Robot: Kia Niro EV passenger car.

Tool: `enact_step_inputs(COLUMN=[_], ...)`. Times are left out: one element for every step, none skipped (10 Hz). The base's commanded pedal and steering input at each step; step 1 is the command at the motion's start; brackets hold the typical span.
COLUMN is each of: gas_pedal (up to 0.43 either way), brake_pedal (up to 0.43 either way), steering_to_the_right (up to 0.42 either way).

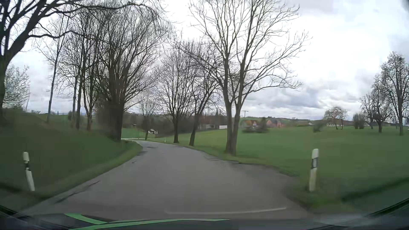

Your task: Follow the waypoints while adhering to traffic rules and regulations

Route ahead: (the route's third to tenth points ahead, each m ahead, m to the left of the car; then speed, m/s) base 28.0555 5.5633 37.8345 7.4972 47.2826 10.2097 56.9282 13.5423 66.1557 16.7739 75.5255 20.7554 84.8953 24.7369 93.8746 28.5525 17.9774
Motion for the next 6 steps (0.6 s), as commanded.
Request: enact_step_inputs(gas_pedal=[0.079, 0.079, 0.079, 0.079, 0.087, 0.087], brake_pedal=[0.000, 0.000, 0.000, 0.000, 0.000, 0.000], steering_to_the_right=[-0.038, -0.039, -0.040, -0.041, -0.041, -0.041])
